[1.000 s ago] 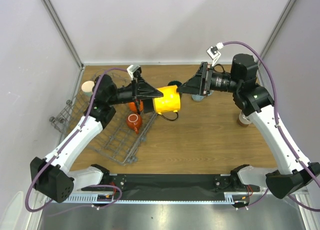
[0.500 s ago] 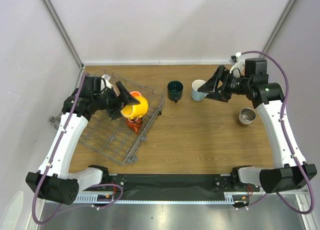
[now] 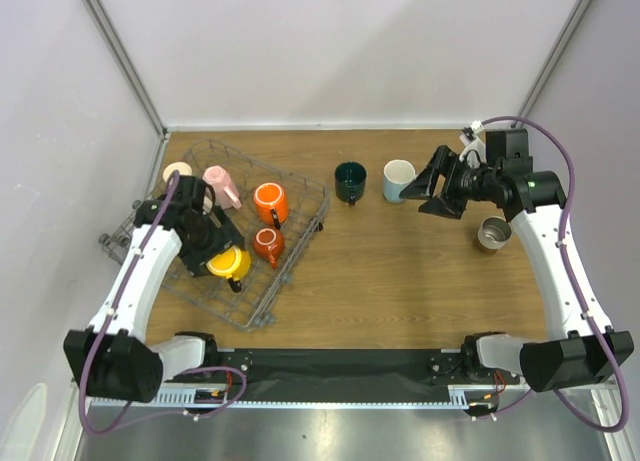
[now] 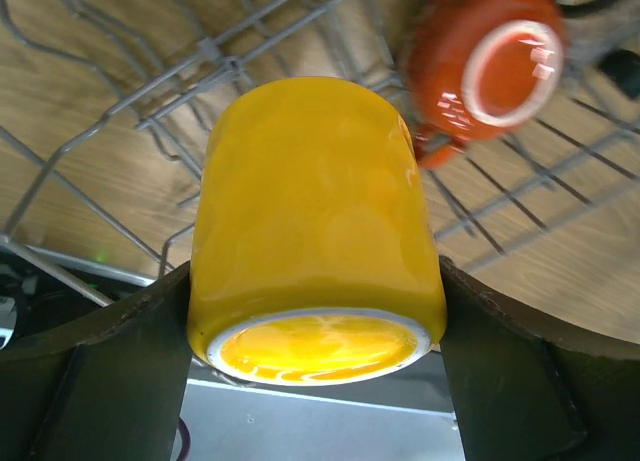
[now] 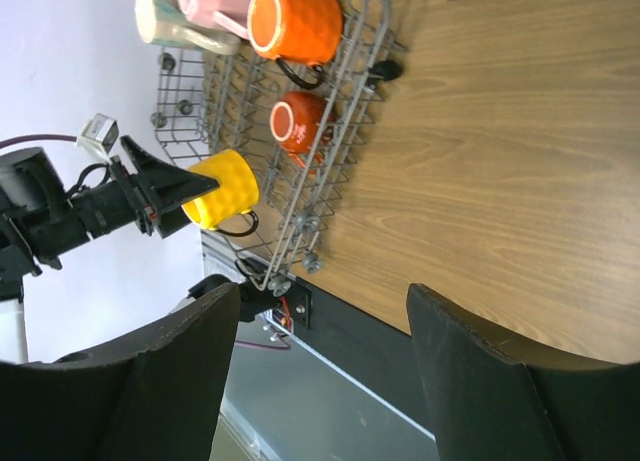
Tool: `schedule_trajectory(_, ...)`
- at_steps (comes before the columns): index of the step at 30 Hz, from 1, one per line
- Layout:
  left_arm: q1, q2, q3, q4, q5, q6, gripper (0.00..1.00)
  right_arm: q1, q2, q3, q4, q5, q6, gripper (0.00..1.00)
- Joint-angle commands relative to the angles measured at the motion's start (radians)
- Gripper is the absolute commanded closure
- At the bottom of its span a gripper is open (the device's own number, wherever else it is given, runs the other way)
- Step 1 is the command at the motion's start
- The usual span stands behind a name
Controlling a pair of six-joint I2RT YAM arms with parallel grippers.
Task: Load the cups into the dish rack
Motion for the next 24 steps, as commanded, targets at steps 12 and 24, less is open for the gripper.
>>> schedule_trajectory(12,-0.045,0.152,-0.047,0.088,0.029,-0.065,1.0,-0.004,-0.046,-0.071,-0.031,0.094,-0.025,0.26)
schedule_trajectory(24,-0.075,0.2,-0.079,0.091,0.057,-0.073,1.0,-0.004,-0.012,-0.092,0.043,0.076,-0.005,0.27)
